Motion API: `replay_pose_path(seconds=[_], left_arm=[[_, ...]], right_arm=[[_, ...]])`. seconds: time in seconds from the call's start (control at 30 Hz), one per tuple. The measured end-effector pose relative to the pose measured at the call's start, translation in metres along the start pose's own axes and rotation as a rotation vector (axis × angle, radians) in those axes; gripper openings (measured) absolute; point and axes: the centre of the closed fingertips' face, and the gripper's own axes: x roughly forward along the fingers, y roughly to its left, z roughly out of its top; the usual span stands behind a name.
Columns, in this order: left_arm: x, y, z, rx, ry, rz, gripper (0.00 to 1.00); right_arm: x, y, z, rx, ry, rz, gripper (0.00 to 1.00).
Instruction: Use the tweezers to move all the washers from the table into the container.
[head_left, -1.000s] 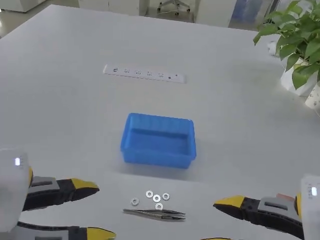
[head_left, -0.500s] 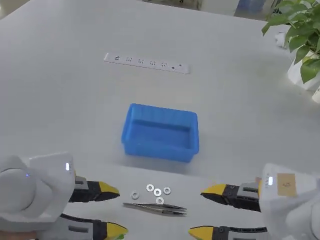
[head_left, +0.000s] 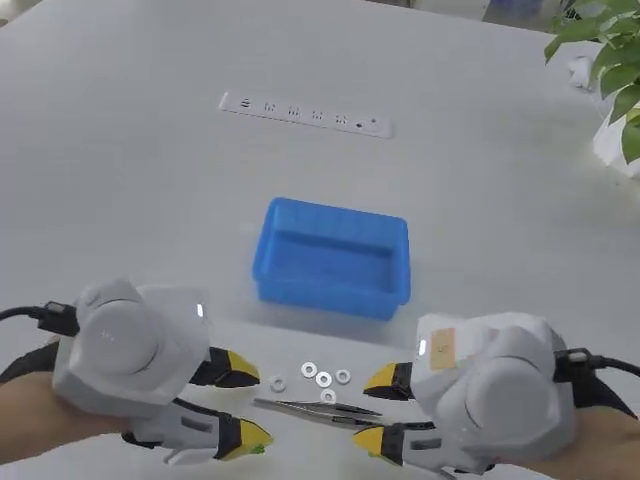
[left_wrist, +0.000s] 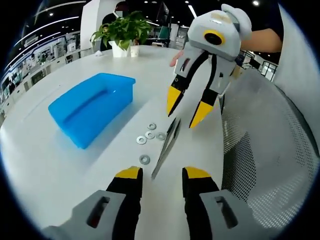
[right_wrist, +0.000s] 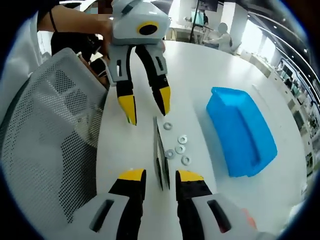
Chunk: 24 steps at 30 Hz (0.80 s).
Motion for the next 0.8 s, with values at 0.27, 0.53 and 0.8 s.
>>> replay_pose_path(seconds=[0.27, 0.53, 0.8], left_arm=[[0.008, 0.002, -0.002, 0.037, 0.072, -0.004, 0.32], [0.012, 0.006, 0.001, 0.085, 0.112, -0.02, 0.25], [0.013, 0.009, -0.001, 0.131, 0.151, -0.017, 0.15]], right_arm=[[0.012, -0.001, 0.004, -0.011, 0.019, 0.037, 0.24], [0.02, -0.002, 0.006, -0.027, 0.046, 0.072, 0.18], [0.02, -0.003, 0.004, -0.062, 0.072, 0.077, 0.15]])
